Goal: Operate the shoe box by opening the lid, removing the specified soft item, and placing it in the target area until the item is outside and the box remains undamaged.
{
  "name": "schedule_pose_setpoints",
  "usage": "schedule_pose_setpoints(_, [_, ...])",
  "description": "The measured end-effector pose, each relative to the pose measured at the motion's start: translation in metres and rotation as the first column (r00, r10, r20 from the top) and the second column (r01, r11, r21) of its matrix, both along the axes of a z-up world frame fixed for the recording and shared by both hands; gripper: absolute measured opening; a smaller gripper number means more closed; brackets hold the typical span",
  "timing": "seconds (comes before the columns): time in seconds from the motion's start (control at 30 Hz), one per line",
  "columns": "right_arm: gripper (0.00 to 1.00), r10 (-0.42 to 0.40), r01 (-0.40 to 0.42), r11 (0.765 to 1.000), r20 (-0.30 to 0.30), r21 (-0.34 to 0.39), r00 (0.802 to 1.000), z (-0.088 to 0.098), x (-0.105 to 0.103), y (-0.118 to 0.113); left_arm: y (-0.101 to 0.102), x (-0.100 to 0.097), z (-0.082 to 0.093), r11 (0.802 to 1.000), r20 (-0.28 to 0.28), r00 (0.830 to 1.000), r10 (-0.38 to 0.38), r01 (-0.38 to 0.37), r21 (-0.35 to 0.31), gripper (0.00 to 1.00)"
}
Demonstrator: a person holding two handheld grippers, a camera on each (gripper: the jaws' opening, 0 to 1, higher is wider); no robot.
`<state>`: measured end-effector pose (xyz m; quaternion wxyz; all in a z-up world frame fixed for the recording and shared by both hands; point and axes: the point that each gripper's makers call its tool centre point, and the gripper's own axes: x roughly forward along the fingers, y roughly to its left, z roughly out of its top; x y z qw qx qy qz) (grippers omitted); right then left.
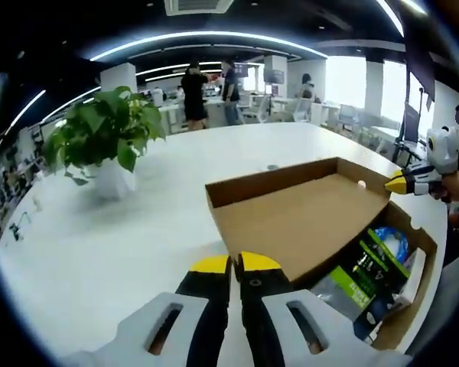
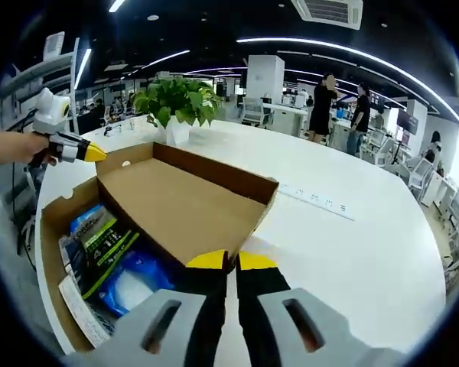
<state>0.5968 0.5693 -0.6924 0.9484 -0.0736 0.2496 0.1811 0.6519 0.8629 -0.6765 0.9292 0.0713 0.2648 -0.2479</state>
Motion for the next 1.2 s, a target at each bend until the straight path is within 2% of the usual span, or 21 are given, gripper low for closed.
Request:
schedule_pose_setpoints(0.43, [0.03, -0.003, 0.003, 1.0, -0.028, -0.007, 1.0, -0.004, 0.004, 0.001, -0.001, 0.006, -0.006, 0.999, -0.007, 1.0, 0.006, -0.006, 0.032, 0.01])
schedule_pose_setpoints(0.77, [0.03, -0.009, 0.009, 1.0, -0.047, -0.004, 0.999, -0.006, 0.005, 0.0, 0.0, 0.008, -0.008, 0.999, -0.031, 0.999, 0.03, -0.029, 0.031, 0.0])
schedule_pose_setpoints(1.07, [0.05, -0.024, 0.028, 0.998, -0.07, 0.048, 0.997, -0.004, 0.003, -0.002, -0.002, 0.004, -0.004, 0.996, 0.001, 1.0, 0.012, -0.012, 0.085, 0.02])
schedule_pose_setpoints(1.2, [0.05, -0.028, 0.033, 0.997, -0.07, 0.065, 0.997, 0.0, -0.001, -0.004, -0.002, 0.001, 0.003, 0.996, 0.018, 1.0, 0.014, -0.015, 0.087, 0.01])
